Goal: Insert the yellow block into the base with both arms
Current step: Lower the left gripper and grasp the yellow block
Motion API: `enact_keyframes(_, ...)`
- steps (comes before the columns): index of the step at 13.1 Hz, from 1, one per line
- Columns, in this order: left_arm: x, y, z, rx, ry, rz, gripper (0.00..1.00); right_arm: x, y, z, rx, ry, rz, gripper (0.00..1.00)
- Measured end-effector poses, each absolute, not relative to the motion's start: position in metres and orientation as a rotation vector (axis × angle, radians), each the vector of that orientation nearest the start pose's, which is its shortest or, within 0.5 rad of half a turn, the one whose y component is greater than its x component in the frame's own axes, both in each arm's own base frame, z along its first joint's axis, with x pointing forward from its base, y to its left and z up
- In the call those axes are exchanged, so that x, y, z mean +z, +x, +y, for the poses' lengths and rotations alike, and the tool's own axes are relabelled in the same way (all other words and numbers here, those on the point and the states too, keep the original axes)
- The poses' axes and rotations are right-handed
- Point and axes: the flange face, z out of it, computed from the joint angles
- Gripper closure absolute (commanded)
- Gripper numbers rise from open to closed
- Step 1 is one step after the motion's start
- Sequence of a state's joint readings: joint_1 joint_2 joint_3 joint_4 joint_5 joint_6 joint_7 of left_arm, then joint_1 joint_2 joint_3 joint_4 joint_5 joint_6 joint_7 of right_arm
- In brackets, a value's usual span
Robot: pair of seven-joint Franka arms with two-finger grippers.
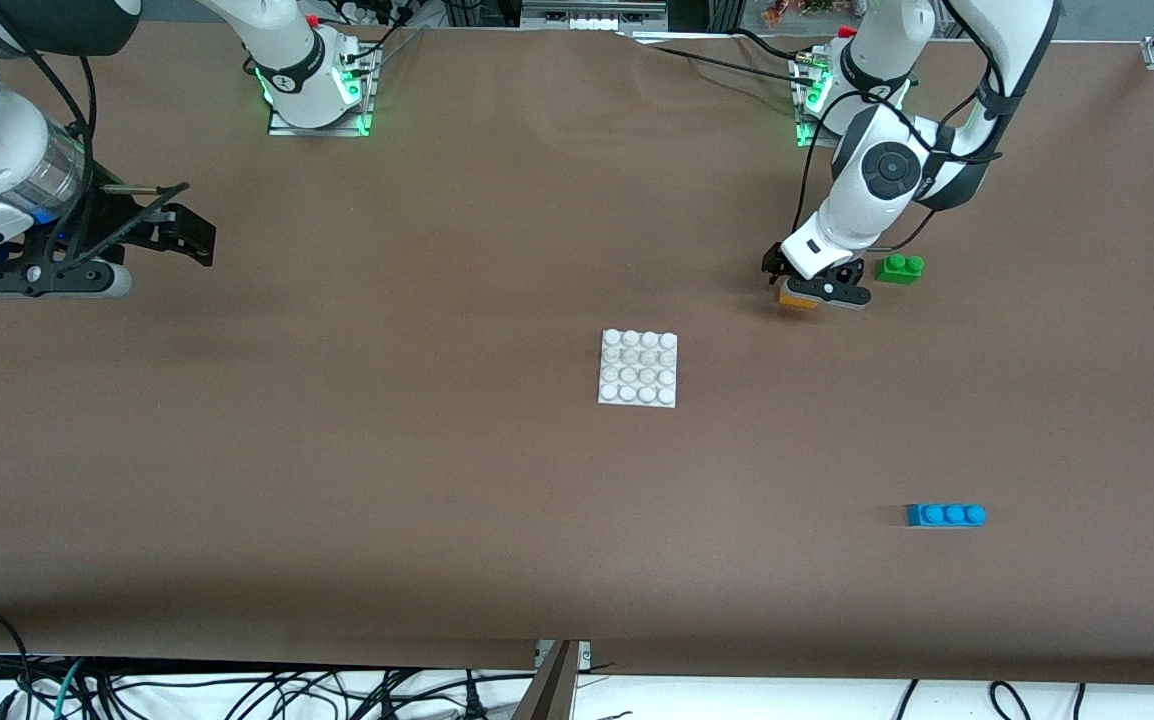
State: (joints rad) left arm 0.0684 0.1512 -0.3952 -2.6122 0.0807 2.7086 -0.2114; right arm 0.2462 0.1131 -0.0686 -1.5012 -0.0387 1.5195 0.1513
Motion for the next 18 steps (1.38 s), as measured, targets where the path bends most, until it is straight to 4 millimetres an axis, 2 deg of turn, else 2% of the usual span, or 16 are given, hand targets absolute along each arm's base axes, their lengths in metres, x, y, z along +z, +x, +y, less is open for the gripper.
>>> enact_keyframes(3, 0.193, 0.403, -0.147, 0.098, -3.134, 0.317, 0.00, 0.589, 0.573, 0.101, 0.137, -3.200, -0.042, 0.00)
enact_keyframes(9, 0.195, 0.410, -0.146, 0.066, -3.108, 0.359, 0.00, 0.589, 0.574, 0.101, 0.137, -3.200, -0.042, 0.00)
enact_keyframes(12, 0.188, 0.408, -0.145, 0.079, -3.088, 0.372, 0.00, 0.589, 0.574, 0.100, 0.137, -3.200, -0.040, 0.00)
enact_keyframes(13, 0.186, 0.407, -0.146, 0.079, -3.078, 0.374, 0.11, 0.589, 0.574, 0.100, 0.137, -3.200, -0.039, 0.00)
enact_keyframes(14, 0.184, 0.407, -0.146, 0.079, -3.069, 0.375, 0.31, 0.589, 0.574, 0.099, 0.137, -3.200, -0.038, 0.00)
enact_keyframes(15, 0.183, 0.407, -0.147, 0.076, -3.061, 0.386, 0.60, 0.589, 0.574, 0.099, 0.137, -3.200, -0.036, 0.00)
enact_keyframes(16, 0.183, 0.407, -0.148, 0.071, -3.055, 0.396, 0.77, 0.589, 0.574, 0.098, 0.137, -3.200, -0.036, 0.00)
enact_keyframes(17, 0.184, 0.408, -0.149, 0.067, -3.056, 0.396, 0.85, 0.589, 0.574, 0.098, 0.137, -3.200, -0.035, 0.00)
enact_keyframes(18, 0.184, 0.410, -0.149, 0.063, -3.056, 0.396, 0.87, 0.589, 0.574, 0.098, 0.138, -3.200, -0.035, 0.00)
